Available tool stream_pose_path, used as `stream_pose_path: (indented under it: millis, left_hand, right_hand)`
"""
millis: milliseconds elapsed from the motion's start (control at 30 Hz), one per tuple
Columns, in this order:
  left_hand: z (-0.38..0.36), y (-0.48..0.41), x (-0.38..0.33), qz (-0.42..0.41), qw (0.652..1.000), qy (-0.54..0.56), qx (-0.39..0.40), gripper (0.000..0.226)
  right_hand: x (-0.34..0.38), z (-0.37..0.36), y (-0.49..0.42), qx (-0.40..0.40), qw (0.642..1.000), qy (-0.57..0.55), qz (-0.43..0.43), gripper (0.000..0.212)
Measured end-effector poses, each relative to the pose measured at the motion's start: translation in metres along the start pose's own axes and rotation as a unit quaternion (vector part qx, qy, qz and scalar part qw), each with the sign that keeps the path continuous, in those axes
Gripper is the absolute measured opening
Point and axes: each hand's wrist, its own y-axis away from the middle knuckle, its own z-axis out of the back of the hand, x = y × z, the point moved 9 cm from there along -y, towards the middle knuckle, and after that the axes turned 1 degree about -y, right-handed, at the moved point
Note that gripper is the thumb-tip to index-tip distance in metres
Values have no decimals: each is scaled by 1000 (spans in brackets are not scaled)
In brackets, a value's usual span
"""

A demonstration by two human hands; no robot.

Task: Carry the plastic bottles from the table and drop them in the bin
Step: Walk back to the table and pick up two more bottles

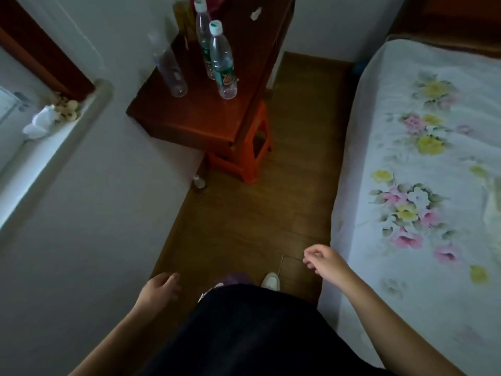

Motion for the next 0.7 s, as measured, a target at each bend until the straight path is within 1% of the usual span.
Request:
stream_pose_path:
  millis: [100, 233, 333, 433, 500, 567, 633, 700]
  left_hand:
    - [3, -31, -39, 25, 1000, 6, 7, 29]
    - [-5, -83, -109, 18, 1000, -10, 22, 30]
    - [-22, -122, -176, -5, 999, -20, 45, 28]
    - [-47, -156, -250, -31, 993, -62, 93, 27]
    - [-67, -172, -305, -66, 983, -111, 134, 31]
    - [-87, -178, -363, -110, 963, -170, 176, 34]
    - [-101, -180, -419, -146, 948, -205, 195, 36]
    - [-113, -181, -469, -179, 942, -211, 192, 36]
  right_hand:
    - [53, 31, -24, -8, 999, 3, 42, 7]
    - [79, 75, -60, -31, 999, -8, 41, 8]
    - [76, 111, -83, -57, 998, -32, -2, 11]
    - [57, 152, -95, -98, 992, -57, -58, 15]
    - [43, 179, -97, -130, 986, -65, -82, 22]
    - [29, 203, -99, -156, 979, -82, -106, 27]
    - [23, 226, -99, -175, 970, -108, -126, 19]
    - [17, 246, -102, -192, 961, -143, -137, 14]
